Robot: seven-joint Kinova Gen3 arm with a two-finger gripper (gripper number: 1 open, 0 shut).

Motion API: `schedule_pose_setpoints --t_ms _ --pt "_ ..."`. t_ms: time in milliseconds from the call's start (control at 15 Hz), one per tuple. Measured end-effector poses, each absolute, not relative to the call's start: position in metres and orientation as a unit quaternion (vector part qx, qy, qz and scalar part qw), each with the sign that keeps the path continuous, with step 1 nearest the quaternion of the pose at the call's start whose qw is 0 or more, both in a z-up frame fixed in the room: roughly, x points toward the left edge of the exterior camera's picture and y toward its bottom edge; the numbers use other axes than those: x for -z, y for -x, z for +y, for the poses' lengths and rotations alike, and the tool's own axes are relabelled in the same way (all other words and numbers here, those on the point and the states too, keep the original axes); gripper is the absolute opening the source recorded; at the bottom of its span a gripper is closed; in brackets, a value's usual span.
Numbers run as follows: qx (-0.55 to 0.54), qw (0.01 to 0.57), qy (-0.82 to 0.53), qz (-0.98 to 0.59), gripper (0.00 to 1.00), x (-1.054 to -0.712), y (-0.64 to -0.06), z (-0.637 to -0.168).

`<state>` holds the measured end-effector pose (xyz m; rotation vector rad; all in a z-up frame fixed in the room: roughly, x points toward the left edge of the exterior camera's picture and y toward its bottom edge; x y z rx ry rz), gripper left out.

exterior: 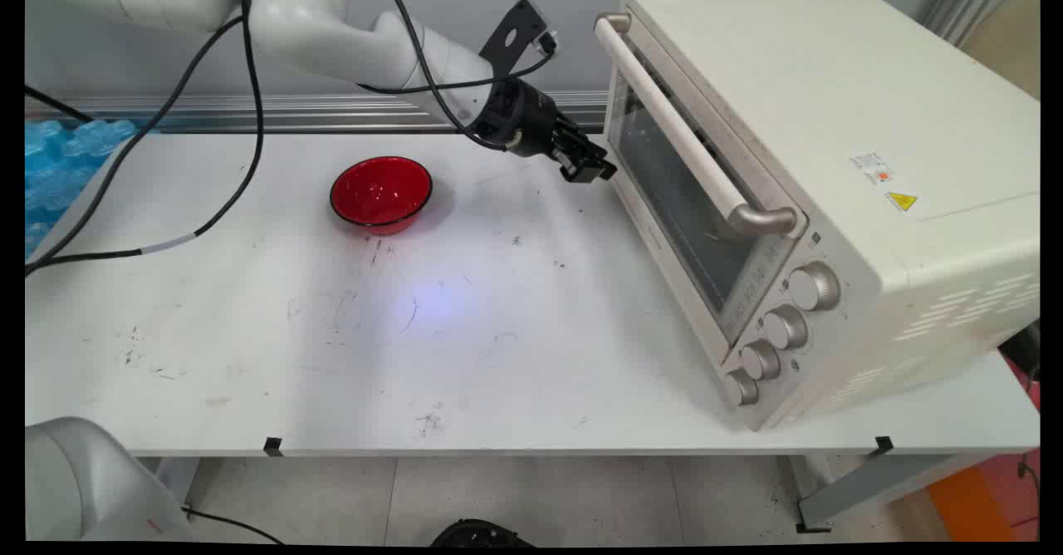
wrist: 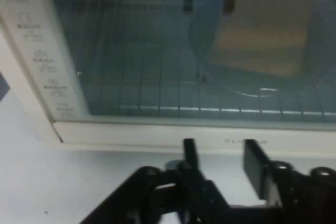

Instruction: Open the oven

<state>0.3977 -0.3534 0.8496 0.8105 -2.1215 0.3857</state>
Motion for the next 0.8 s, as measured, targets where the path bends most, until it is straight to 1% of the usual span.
schedule_pose_setpoints --t_ms 67,800 --pt "-0.152 0.406 -0.32 -0.842 1.0 -0.851 -0.399 -0.353" --pt "-0.136 0.389 -0.312 -0.856 1.0 -0.87 -0.429 -0.331"
